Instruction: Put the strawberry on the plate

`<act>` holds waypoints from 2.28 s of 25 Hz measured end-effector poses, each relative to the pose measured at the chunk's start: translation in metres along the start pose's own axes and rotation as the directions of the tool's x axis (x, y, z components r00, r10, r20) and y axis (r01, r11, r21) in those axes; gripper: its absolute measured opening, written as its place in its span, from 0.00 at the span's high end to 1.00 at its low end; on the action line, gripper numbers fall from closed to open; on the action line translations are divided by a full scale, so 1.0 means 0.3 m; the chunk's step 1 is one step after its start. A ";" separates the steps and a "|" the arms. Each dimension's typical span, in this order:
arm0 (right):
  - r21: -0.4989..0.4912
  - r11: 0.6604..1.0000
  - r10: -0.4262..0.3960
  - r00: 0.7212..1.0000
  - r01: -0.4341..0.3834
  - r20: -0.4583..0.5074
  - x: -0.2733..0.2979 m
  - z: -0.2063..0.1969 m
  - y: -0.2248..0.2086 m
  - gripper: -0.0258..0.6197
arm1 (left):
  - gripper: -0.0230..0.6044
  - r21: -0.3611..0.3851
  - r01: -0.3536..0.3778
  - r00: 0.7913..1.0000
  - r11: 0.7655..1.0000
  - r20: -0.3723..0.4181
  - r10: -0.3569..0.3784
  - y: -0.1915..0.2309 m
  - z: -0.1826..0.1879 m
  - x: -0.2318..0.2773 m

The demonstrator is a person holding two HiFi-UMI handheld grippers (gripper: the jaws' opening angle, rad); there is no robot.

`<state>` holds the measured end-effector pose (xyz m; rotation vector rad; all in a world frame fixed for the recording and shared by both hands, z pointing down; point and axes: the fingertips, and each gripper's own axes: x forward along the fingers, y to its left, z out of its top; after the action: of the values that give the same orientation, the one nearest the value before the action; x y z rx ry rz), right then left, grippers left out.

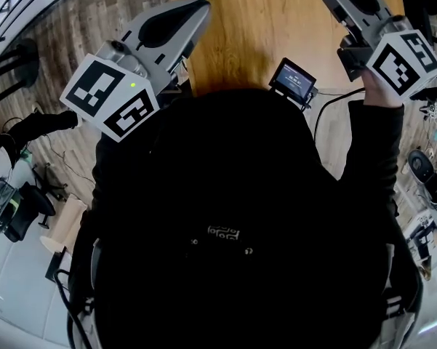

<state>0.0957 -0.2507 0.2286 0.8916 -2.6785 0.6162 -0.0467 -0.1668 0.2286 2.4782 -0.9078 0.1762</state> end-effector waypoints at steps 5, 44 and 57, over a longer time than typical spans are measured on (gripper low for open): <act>-0.015 1.000 0.021 0.999 -0.022 -0.024 0.031 0.011 0.022 0.73 | 0.96 -0.023 -0.011 1.000 1.000 0.001 0.011 0.005 -0.018 -0.026; -0.039 0.995 0.085 0.987 -0.091 -0.136 0.245 0.015 0.030 0.73 | 0.96 -0.157 -0.033 0.999 0.987 -0.033 0.028 0.095 -0.118 -0.064; -0.038 0.994 0.097 0.981 -0.105 -0.165 0.296 -0.010 0.022 0.73 | 0.96 -0.191 -0.030 0.999 0.981 -0.028 0.025 0.101 -0.142 -0.067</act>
<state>0.0226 -0.2897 0.2611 0.6656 -2.5908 0.6182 -0.0795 -0.1543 0.2724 2.2820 -0.9046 0.1225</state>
